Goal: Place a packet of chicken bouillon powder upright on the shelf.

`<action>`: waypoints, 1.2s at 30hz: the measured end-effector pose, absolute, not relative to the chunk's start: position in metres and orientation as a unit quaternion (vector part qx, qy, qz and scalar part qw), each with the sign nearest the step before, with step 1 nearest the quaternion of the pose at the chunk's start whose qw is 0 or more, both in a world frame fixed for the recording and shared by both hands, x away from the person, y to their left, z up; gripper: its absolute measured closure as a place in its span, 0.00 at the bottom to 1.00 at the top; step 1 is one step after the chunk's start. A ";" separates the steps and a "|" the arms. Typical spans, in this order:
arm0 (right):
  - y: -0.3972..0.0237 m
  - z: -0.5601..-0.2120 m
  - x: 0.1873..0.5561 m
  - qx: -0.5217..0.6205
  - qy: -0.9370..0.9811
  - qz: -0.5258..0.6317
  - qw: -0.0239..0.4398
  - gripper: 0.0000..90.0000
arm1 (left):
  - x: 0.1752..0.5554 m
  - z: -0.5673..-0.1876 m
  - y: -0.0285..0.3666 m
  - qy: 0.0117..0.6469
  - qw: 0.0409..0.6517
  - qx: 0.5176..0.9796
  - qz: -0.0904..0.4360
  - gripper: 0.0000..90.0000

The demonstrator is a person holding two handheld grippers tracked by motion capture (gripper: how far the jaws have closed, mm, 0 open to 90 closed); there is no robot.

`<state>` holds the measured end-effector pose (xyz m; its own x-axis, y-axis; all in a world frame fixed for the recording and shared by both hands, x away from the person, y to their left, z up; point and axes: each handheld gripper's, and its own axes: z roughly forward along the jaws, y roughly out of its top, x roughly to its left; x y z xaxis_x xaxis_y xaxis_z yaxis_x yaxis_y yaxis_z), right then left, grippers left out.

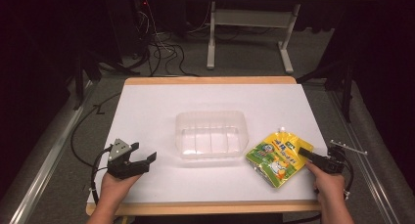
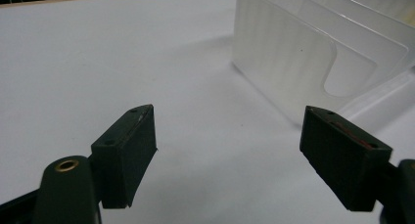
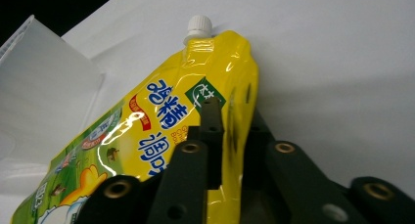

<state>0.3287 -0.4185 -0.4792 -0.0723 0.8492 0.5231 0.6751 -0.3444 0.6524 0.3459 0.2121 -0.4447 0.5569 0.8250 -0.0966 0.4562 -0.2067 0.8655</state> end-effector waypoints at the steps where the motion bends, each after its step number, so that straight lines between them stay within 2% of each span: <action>1: -0.419 -0.478 0.328 0.670 0.568 0.468 0.098 1.00 | 0.346 -0.445 0.212 0.427 0.463 0.751 0.199 0.24; 5: -0.418 -0.471 0.324 0.656 0.570 0.483 0.111 1.00 | 0.345 -0.444 0.213 0.425 0.468 0.748 0.201 0.24; 9: -0.404 -0.444 0.315 0.615 0.584 0.504 0.162 1.00 | 0.346 -0.443 0.212 0.423 0.469 0.749 0.201 0.24; 11: -0.401 -0.440 0.312 0.609 0.583 0.511 0.167 1.00 | 0.346 -0.443 0.212 0.422 0.470 0.749 0.202 0.24; 22: -0.382 -0.390 0.287 0.539 0.578 0.556 0.257 1.00 | 0.347 -0.442 0.211 0.421 0.476 0.745 0.202 0.24; 31: -0.374 -0.369 0.277 0.502 0.580 0.529 0.362 1.00 | 0.347 -0.442 0.212 0.420 0.477 0.746 0.201 0.25; 33: -0.378 -0.372 0.277 0.506 0.583 0.517 0.369 1.00 | 0.347 -0.442 0.212 0.419 0.477 0.746 0.201 0.25; 36: -0.384 -0.376 0.274 0.505 0.580 0.531 0.355 1.00 | 0.348 -0.442 0.212 0.421 0.477 0.744 0.203 0.25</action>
